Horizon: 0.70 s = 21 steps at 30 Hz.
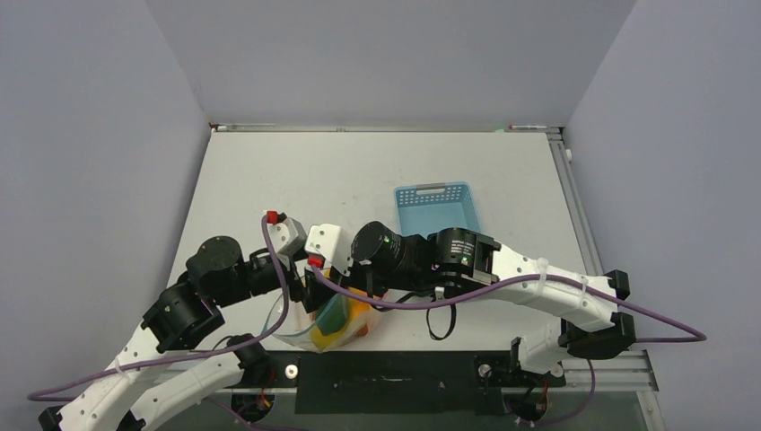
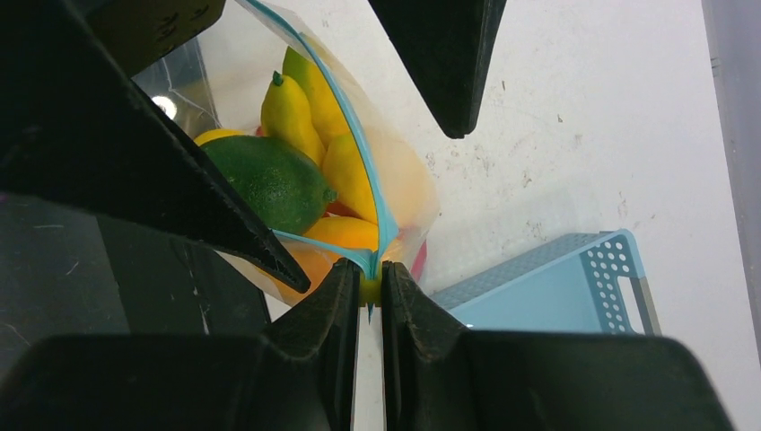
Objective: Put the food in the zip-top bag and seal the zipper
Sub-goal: Zip the zipper food storage bag at the center of the board.
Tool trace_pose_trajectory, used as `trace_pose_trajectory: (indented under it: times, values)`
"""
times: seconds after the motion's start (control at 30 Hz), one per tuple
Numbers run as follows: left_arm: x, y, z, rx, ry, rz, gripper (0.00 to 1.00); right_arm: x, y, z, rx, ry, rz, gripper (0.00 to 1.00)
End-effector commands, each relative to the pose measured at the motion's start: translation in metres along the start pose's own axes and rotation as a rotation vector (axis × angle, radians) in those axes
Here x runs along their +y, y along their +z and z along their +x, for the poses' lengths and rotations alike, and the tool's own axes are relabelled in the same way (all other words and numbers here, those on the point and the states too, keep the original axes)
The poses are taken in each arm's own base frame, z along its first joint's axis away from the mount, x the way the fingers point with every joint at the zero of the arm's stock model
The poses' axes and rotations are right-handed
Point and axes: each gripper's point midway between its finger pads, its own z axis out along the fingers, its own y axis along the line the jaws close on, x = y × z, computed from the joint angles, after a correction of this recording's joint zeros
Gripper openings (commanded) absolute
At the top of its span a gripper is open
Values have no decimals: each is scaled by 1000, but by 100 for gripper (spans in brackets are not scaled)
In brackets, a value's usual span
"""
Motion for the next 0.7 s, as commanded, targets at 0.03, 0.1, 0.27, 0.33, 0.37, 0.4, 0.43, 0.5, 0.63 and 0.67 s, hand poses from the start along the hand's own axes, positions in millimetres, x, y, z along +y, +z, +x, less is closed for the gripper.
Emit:
trace_pose_trajectory:
  times: [0.03, 0.1, 0.27, 0.33, 0.37, 0.4, 0.43, 0.5, 0.63, 0.67]
  values:
    - [-9, 7, 7, 33, 6, 68, 80, -11, -23, -32, -124, 54, 49, 5]
    - [-11, 8, 10, 49, 5, 80, 77, -12, -23, -33, -121, 64, 56, 5]
    - [-10, 12, 21, 92, -2, 90, 70, -16, -25, -37, -123, 106, 84, 5]
    - [-11, 14, 25, 104, -8, 96, 69, -17, -26, -39, -129, 122, 92, 5]
    - [-10, 15, 26, 110, -12, 97, 69, -18, -26, -40, -131, 124, 96, 5]
    - [-11, 16, 27, 112, -16, 102, 69, -18, -26, -42, -134, 145, 100, 5]
    - [-11, 17, 27, 111, -20, 105, 68, -20, -25, -42, -135, 157, 110, 5]
    - [-13, 19, 27, 111, -27, 114, 68, -21, -22, -43, -132, 174, 124, 5]
    - [-13, 20, 27, 109, -35, 113, 66, -23, -18, -46, -137, 200, 140, 5]
    - [-12, 20, 27, 112, -35, 107, 65, -24, -18, -47, -136, 202, 146, 5]
